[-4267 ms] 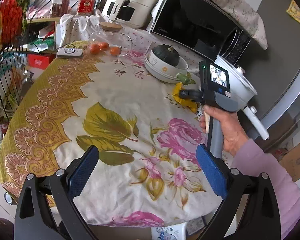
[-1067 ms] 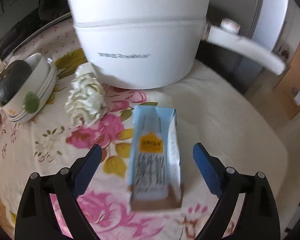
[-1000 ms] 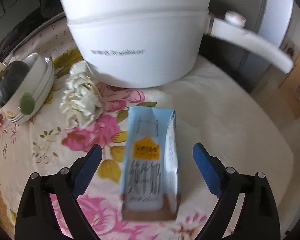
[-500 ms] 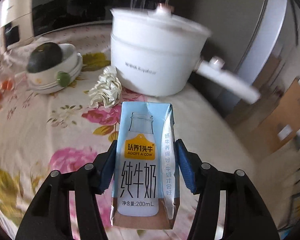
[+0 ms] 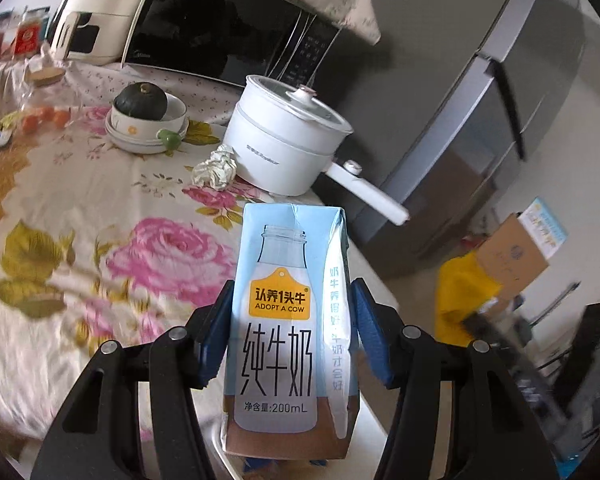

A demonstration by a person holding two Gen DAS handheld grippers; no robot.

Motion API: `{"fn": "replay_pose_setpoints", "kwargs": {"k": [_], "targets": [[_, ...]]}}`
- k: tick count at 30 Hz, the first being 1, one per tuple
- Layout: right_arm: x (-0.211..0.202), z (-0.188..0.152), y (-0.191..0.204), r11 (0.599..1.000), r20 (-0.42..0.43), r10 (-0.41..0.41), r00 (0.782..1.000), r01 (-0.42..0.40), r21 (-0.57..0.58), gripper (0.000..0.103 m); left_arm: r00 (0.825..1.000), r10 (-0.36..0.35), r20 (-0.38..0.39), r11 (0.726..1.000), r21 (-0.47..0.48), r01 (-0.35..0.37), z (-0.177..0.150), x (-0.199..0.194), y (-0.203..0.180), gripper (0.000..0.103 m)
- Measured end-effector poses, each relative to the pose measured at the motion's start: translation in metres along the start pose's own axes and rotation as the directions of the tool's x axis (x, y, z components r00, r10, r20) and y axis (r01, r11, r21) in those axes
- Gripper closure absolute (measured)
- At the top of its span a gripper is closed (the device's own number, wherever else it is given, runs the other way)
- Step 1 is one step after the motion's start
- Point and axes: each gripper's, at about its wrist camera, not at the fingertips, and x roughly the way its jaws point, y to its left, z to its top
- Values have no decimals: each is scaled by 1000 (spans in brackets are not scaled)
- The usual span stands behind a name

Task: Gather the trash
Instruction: 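Carry the wrapper and milk carton to the white bin and release both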

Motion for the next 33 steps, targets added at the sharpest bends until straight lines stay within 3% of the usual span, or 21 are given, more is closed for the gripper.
{"fn": "replay_pose_setpoints", "kwargs": {"k": [7,9,10,11,14,16,19,24,33], "targets": [[-7,-58,14,997,-102,-61,993,54,-63,95,999,-52,6,999,3,52,-34,-19,2,46],[-8,-67,17,995,-113,-82,990,74,-74,79,998,-61,-2,998,12,61,-39,-19,2,46],[-10,-71,17,994,-107,-93,990,86,-72,60,998,-63,-3,998,17,63,-40,-20,1,46],[-11,-71,18,993,-99,-104,990,97,-72,52,998,-65,-4,998,19,65,-42,-20,1,46],[-14,-71,16,987,-76,-144,987,138,-79,46,997,-74,-7,997,17,74,-44,-21,0,46],[-15,-71,13,983,-61,-175,983,171,-68,34,997,-80,-7,997,23,80,-45,-22,-2,46],[-23,-69,3,968,-6,-251,968,251,-24,7,996,-89,-8,995,38,89,-47,-23,-9,46],[-24,-64,-15,940,1,-340,940,340,32,7,994,-104,-36,993,47,106,-51,-16,-15,46],[-25,-61,-38,905,-15,-416,909,416,92,7,984,-135,-115,986,79,144,-70,1,-35,46]]}}
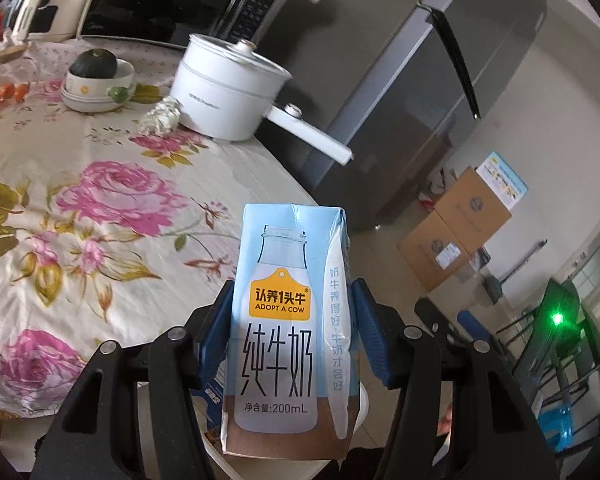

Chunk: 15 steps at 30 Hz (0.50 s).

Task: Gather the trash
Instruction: 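Carry the wrapper and milk carton to the white bin and release both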

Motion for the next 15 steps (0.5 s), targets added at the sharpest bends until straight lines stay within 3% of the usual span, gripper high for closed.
{"fn": "replay_pose_setpoints", "kwargs": {"k": [15], "targets": [[3,7,-14,996,9,-71,997,71,51,7,992,3,-122,999,41,3,-27,32,-16,45]]}}
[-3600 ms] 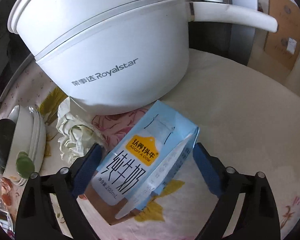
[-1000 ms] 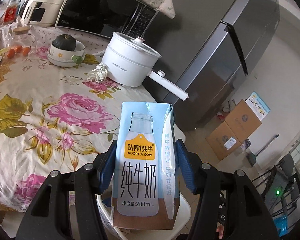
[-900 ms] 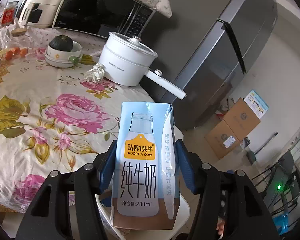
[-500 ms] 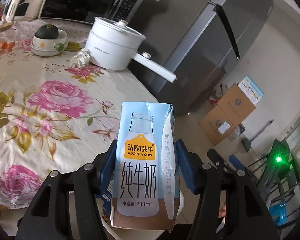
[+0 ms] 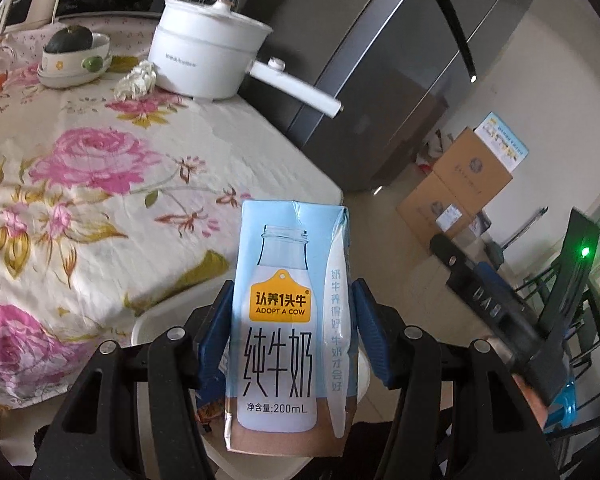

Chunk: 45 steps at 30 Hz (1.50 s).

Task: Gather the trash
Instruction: 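Carry the wrapper and milk carton to the white bin and release both, then move the right tool to the crumpled white tissue and grasp it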

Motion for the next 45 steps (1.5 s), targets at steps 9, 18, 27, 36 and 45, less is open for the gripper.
{"fn": "replay_pose_setpoints", "kwargs": {"k": [9,18,27,36,45], "targets": [[8,0,7,1000,-30,3,1000,-2,3,7,998,33,-55,998,58,-30,-11,11,-5,28],[32,3,56,992,-129,83,988,-95,-89,7,985,174,1,983,-52,-173,5,-13,43,27],[81,47,182,939,-192,208,959,-251,-234,7,965,254,66,922,-316,-221,30,-59,127,24],[174,83,305,971,-149,234,961,-237,-1,7,965,259,34,853,-477,-212,31,-74,182,24],[252,86,372,966,-196,253,947,-235,110,7,974,227,12,837,-514,-189,34,-72,202,24]]}}
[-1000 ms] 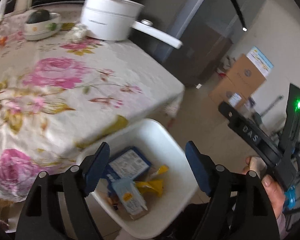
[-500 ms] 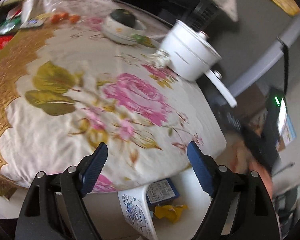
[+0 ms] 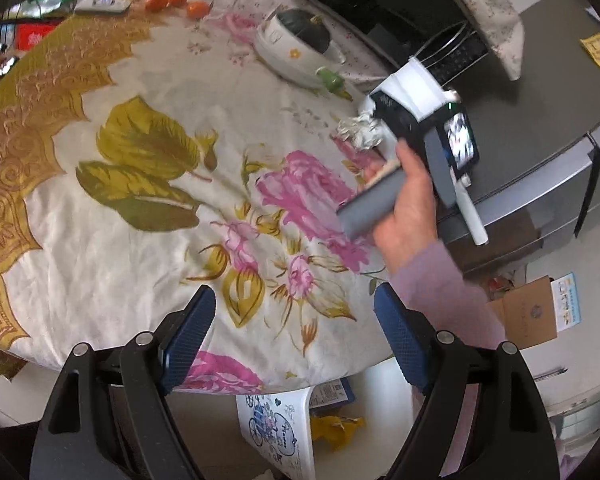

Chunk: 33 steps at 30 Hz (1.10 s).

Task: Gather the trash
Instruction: 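Move the right tool to the crumpled white tissue and grasp it, then carry the tissue to the white bin and open the right gripper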

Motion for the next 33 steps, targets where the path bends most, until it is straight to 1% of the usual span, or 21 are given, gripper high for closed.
{"fn": "replay_pose_setpoints", "kwargs": {"k": [3,4,5,6,7,8,9,10,12,16,20,27,33], "targets": [[18,-1,9,1000,-14,-25,1000,25,-7,7,999,12,-51,999,-32,-14,-1,13,8,24],[24,-2,10,999,-25,-33,999,32,-6,10,998,20,-61,999,-38,-23,-1,16,11,24],[34,-2,11,999,-57,-36,998,35,-5,28,998,30,-57,999,-36,-32,-1,16,11,24],[40,-2,10,1000,-85,-23,996,23,1,46,998,52,-38,998,-22,-53,-2,14,11,24],[39,0,11,1000,-67,-9,998,9,-4,54,998,67,-18,998,-9,-68,-1,11,10,24],[40,1,11,1000,-81,16,997,-17,-6,65,998,68,-7,998,-7,-68,-1,10,10,24],[39,2,10,999,-98,40,994,-40,0,68,998,60,3,998,-15,-60,-1,7,11,24],[36,2,6,998,-100,58,993,-58,8,69,998,56,9,998,-22,-55,-1,6,13,24],[29,2,2,998,-92,68,993,-69,-1,71,998,59,13,998,-19,-59,-1,4,13,24],[5,-1,-4,995,-69,75,995,-80,-64,72,999,51,12,999,7,-52,-5,3,7,24],[-27,-6,-12,989,-33,71,997,-75,-127,72,998,49,29,998,33,-50,-9,-2,-1,24],[-84,-16,-40,981,11,46,999,-43,-188,71,995,56,86,991,116,-66,-22,-13,-24,24],[-138,-24,-75,969,55,35,998,-20,-246,71,985,77,152,970,218,-110,-38,-16,-50,24]]}}
